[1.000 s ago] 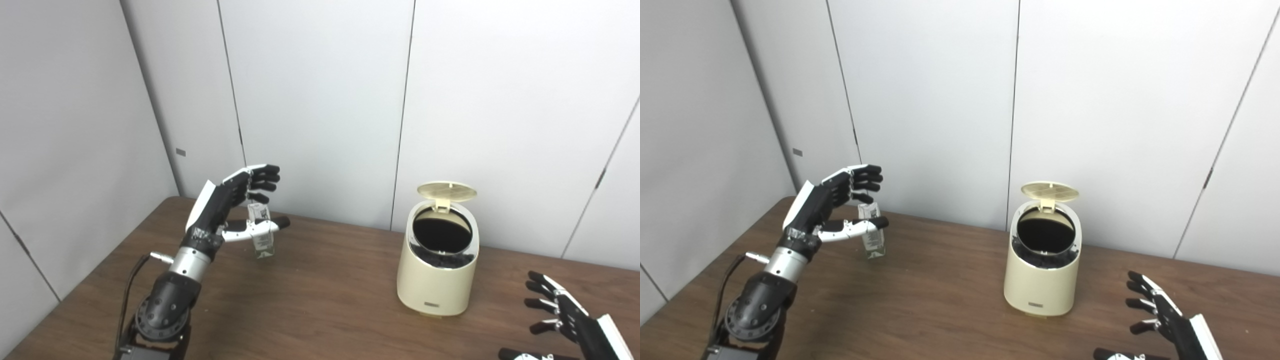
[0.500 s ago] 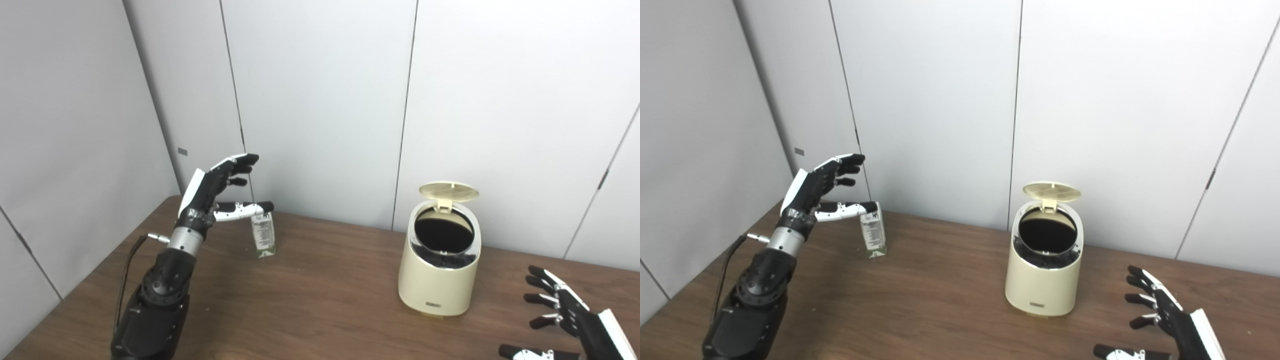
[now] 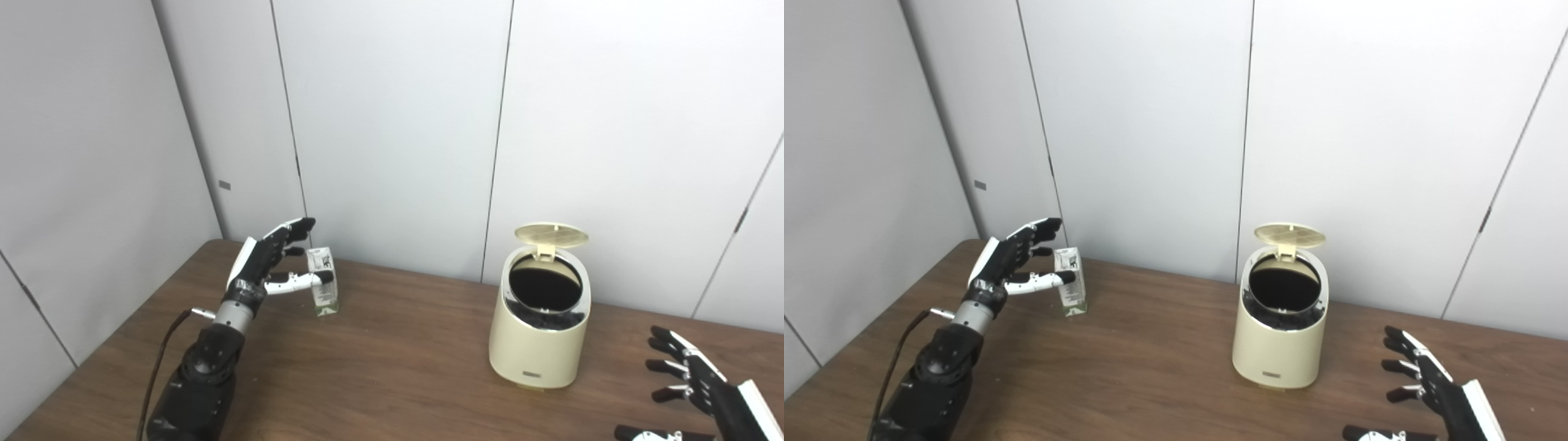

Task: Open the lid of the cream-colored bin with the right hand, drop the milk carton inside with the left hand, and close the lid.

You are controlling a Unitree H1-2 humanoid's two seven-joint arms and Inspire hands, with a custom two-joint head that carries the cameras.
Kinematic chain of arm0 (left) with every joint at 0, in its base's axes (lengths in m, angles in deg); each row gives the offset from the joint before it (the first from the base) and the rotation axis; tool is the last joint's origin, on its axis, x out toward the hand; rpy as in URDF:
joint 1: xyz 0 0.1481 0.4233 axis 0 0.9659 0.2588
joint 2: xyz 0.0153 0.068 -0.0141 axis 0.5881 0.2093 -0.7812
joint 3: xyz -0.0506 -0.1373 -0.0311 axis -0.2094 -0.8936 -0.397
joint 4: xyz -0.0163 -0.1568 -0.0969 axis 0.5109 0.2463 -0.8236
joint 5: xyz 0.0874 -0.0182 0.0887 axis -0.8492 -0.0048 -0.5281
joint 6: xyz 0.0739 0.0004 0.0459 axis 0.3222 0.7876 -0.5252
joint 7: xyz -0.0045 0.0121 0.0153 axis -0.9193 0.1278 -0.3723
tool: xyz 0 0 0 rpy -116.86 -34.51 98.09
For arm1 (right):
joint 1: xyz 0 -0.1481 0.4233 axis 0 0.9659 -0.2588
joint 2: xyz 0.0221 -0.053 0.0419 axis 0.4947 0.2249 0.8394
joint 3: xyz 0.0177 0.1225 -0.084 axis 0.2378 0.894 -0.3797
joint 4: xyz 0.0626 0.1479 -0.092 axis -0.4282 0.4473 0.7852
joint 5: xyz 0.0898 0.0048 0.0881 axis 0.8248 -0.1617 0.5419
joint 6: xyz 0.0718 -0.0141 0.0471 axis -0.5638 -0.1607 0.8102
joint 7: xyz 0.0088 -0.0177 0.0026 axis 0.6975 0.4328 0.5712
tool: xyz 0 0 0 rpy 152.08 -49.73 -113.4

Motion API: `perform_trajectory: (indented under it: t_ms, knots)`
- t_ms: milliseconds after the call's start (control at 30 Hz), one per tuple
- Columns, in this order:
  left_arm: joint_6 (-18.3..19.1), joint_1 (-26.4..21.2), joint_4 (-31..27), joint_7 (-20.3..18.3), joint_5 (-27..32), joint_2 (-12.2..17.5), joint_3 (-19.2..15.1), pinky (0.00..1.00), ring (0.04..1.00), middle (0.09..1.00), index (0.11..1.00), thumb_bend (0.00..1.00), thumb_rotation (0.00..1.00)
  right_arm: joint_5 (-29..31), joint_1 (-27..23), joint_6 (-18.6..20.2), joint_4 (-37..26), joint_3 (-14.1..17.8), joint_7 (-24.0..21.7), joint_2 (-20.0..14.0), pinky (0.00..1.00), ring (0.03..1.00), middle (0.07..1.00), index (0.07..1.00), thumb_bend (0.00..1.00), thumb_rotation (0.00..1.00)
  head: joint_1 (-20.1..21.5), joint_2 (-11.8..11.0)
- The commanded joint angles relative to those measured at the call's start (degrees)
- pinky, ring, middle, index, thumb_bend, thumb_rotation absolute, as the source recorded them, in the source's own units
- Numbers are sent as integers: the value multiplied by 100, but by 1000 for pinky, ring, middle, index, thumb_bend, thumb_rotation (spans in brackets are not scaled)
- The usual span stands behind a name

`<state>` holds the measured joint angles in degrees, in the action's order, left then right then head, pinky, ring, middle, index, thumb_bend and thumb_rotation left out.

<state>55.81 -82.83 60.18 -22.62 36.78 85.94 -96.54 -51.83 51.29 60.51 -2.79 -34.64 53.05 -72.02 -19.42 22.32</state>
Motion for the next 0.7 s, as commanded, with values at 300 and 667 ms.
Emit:
perform_trajectory:
  t_ms: [300,667]
  knots:
    - [-425,-488,577,189,149,76,-25,801,854,872,895,921,206,52,-134,60,-349,72,-22,-92,580,766,865,864,800,0,34,-12]
    - [-511,-715,1115,283,381,-74,-43,792,825,840,856,853,155,53,-29,337,-639,117,-72,-113,597,767,865,867,800,0,108,21]
